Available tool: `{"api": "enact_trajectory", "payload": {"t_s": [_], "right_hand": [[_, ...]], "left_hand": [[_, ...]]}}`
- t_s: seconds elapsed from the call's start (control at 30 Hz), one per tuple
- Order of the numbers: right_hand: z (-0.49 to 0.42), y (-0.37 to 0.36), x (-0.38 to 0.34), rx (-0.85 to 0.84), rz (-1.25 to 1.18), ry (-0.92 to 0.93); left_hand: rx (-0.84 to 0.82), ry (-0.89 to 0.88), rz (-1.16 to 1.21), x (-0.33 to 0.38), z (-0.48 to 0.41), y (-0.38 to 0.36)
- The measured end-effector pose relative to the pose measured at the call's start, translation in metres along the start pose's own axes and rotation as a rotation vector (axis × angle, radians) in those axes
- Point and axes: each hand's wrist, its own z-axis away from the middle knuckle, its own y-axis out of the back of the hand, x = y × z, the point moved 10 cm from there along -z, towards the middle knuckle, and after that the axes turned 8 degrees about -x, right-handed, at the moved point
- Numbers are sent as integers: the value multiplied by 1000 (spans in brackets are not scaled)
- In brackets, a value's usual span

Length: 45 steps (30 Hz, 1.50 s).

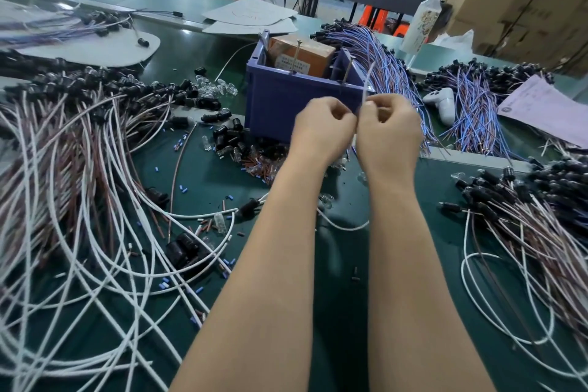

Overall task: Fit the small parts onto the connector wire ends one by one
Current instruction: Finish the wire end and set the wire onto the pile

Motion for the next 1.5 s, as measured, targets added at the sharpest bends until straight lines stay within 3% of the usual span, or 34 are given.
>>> {"api": "enact_trajectory", "payload": {"t_s": [0.1, 0.17, 0.23, 0.3, 0.4, 0.5, 0.57, 0.63, 0.77, 0.83, 0.9, 1.1, 1.23, 1.37, 1.43, 1.5], "right_hand": [[5, 28, -10, 210, -99, 74], [4, 27, -20, 159, -135, 126], [3, 5, -30, -82, -121, 151], [15, -34, -37, -446, 47, 177], [61, -98, -34, -987, 348, 218], [100, -137, -30, -1201, 576, 300], [104, -144, -29, -1176, 614, 316], [85, -130, -32, -1025, 505, 273], [32, -62, -22, -591, -84, 50], [21, -40, -8, -478, -430, -73], [17, -33, -1, -436, -560, -111], [10, -32, -2, -480, -364, -3], [15, -42, 8, -574, -633, -140], [18, -47, 3, -586, -672, -103], [19, -50, 2, -549, -614, -75], [18, -49, -2, -469, -385, 1]], "left_hand": [[-199, 39, -137, 4, 5, -25], [-119, 52, -156, 7, 8, -14], [261, 29, -24, 11, 19, 35], [551, -46, 268, 10, 40, 82], [623, -104, 551, 7, 51, 115], [597, -80, 511, 0, 54, 127], [545, -51, 398, -6, 54, 128], [440, -6, 193, -10, 47, 122], [87, 31, -36, -11, 32, 83], [-85, -7, -99, -4, 33, 57], [-175, -61, -113, 2, 33, 38], [-150, -148, -45, 2, 30, 34], [-194, -174, 83, 2, 30, 32], [-222, -183, 220, -2, 33, 32], [-204, -167, 242, -5, 32, 34], [-143, -121, 144, -10, 29, 38]]}}
